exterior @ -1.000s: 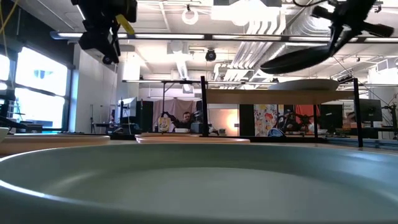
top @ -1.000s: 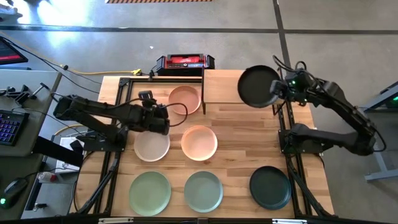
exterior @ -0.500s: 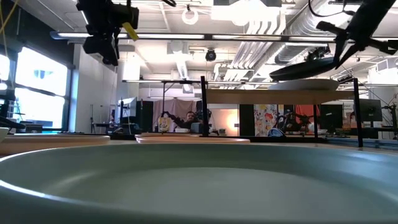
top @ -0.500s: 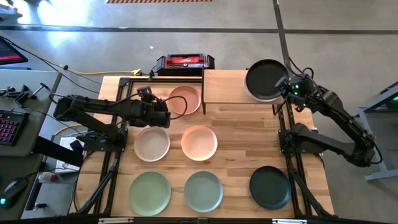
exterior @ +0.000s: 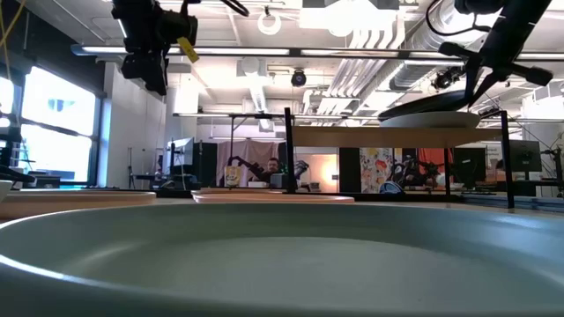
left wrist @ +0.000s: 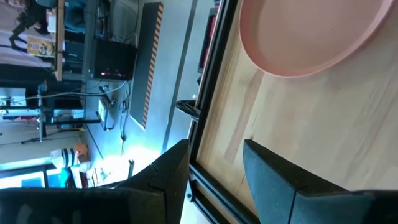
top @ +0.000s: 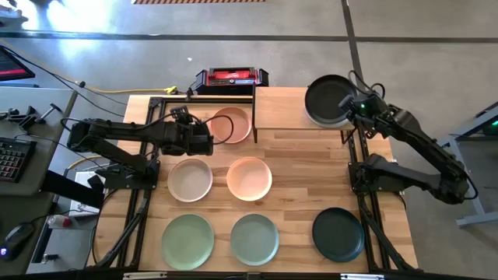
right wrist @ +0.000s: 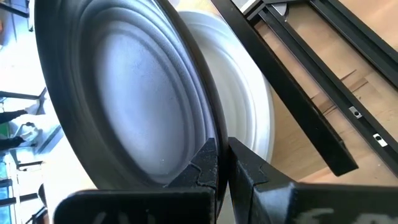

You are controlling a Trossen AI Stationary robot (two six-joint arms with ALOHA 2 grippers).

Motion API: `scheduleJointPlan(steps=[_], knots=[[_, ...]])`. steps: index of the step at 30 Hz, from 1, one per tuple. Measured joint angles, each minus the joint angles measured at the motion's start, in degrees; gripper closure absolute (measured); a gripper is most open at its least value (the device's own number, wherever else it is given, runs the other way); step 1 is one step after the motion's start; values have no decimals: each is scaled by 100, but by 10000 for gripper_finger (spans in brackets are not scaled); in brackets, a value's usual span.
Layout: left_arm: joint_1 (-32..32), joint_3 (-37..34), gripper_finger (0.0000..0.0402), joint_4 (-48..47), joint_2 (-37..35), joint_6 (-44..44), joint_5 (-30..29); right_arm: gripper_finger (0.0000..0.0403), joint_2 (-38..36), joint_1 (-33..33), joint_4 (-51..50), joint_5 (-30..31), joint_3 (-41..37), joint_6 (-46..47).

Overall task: Place and stack plates onto a shelf
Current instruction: Stack the black plate on top of the white plate on the shelf

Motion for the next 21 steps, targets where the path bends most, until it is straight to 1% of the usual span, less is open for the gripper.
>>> scheduleJointPlan(steps=[6, 15, 21], knots=[[31, 2, 261, 0, 0, -2, 2, 395, 38, 0, 1, -1, 0, 8], [30, 2, 261, 0, 0, -2, 19, 334, 36, 0, 2, 1, 2, 26], [29, 2, 261, 0, 0, -2, 22, 324, -57, 2, 1, -129, 2, -61]])
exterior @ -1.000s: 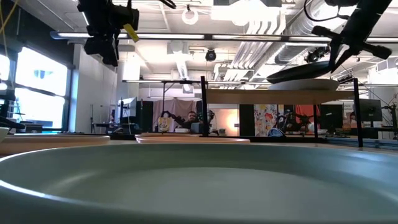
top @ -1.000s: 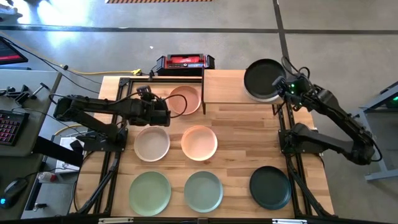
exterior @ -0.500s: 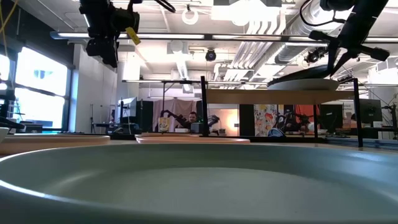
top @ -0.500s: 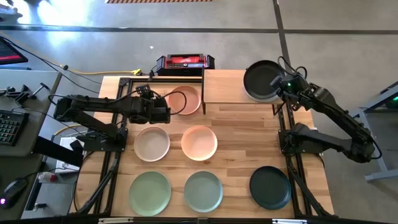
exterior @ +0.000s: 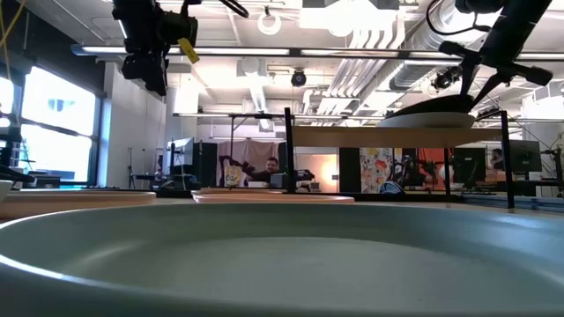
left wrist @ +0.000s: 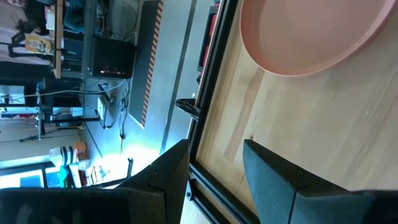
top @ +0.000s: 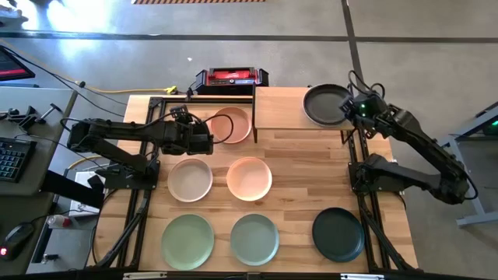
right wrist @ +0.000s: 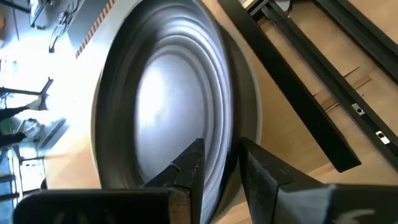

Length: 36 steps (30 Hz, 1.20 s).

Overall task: Place and stack plates onto a shelf
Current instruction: Stack the black plate on top of the white plate on the shelf, then stack the light green plate on top of the black plate on the shelf

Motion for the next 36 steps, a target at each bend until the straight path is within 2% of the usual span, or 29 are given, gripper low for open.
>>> scheduleJointPlan(steps=[11, 15, 27, 29, 31, 36], knots=[[0, 0, 261, 0, 0, -2, 1, 324, -375, 0, -8, -144, 0, -214], [0, 0, 261, 0, 0, -6, 214, 324, -529, 0, -8, -178, 2, -304], [0, 0, 261, 2, 0, -50, 365, 324, -495, 2, 4, -236, 2, -587], [0, 0, 261, 1, 0, -139, 446, 324, -496, 2, 111, -522, 2, -780], [0, 0, 261, -2, 0, -231, 775, 324, -496, 3, 289, -997, 2, -989], [0, 0, 261, -104, 0, -713, 1792, 324, -456, 44, 881, -2661, 2, -1219]])
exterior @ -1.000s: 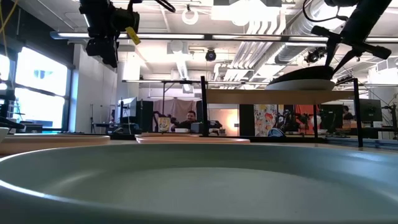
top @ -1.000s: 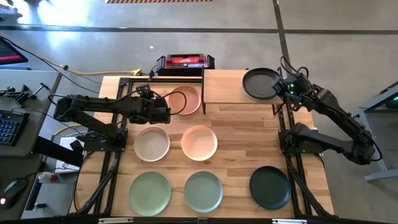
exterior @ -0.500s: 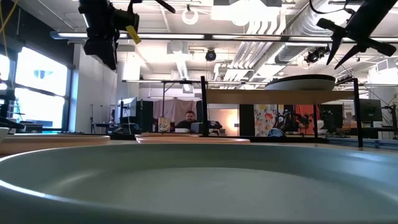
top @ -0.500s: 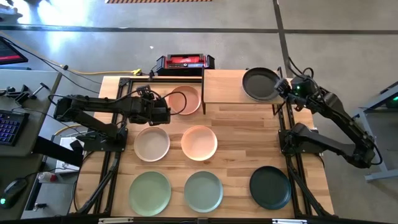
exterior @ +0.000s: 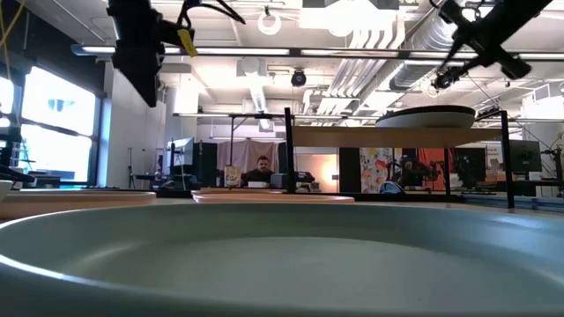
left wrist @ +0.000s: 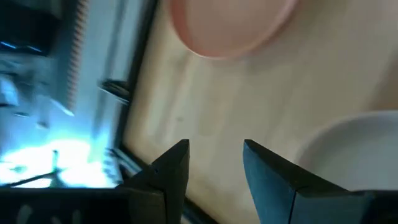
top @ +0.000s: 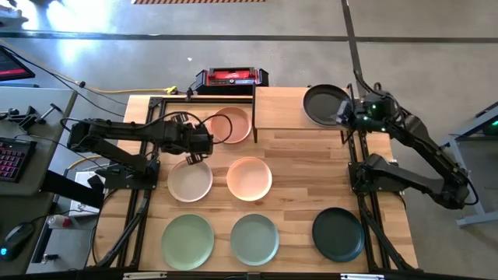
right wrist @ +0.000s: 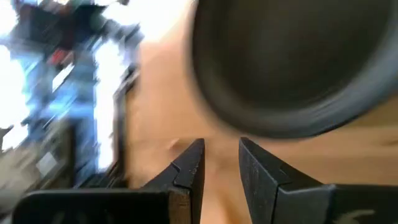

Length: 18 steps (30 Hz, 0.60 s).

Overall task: Place and stack plates onto a shelf
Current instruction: Stack the light green plate on top of the black plate on the shelf

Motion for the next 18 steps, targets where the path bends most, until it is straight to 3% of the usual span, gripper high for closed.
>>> scheduleJointPlan(steps=[2, 5, 12, 18], knots=[[-2, 0, 261, -51, 0, -238, 287, 324, 22, 144, 217, -428, 0, -54], [0, 0, 263, -159, 0, -608, 798, 324, 41, 522, 420, -603, 0, -74], [-94, 0, 263, -259, 0, -1123, 2051, 324, 242, 1710, 474, -486, 2, 53], [-391, 0, 264, -190, 0, -1515, 2723, 324, 681, 2772, 874, -243, 2, 188]])
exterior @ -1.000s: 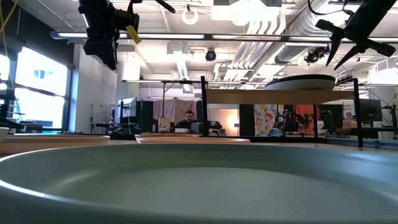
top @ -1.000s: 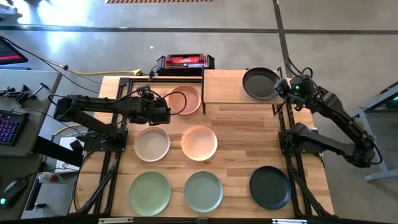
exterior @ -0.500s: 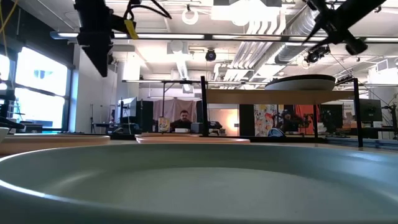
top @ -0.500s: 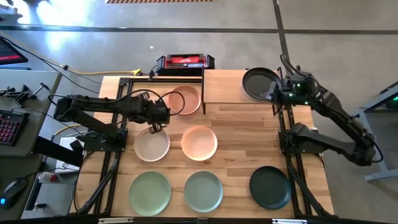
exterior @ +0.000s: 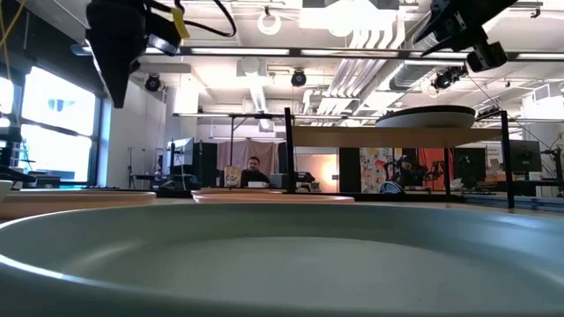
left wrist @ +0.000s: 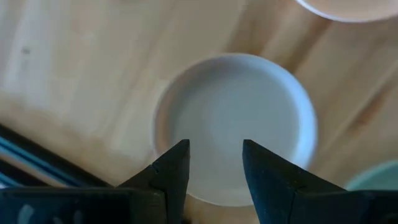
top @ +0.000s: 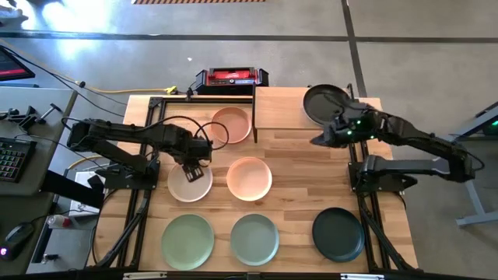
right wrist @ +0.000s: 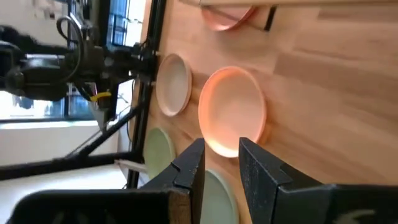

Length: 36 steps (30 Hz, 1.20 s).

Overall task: Place and stack plates onto a shelf
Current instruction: Stack the light green plate on top of the black plate on the shelf

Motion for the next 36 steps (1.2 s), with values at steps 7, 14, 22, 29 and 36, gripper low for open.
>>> scheduleJointPlan(steps=[7, 14, 22, 29, 36], knots=[[-610, 0, 264, 7, 0, -376, 269, 324, 606, 1199, 760, 404, 0, 351], [-1406, 0, 266, 132, 0, -747, 478, 324, 1252, 1956, 1175, 536, 0, 641], [-2324, 0, 266, 945, 0, -878, 568, 324, 1927, 2539, 1710, 536, 0, 607], [-2889, 0, 266, 1277, 11, -984, 562, 324, 2339, 3031, 2070, 540, 0, 557], [-3292, 0, 266, 1304, 374, -935, 552, 324, 2626, 3466, 2136, 542, 0, 424]])
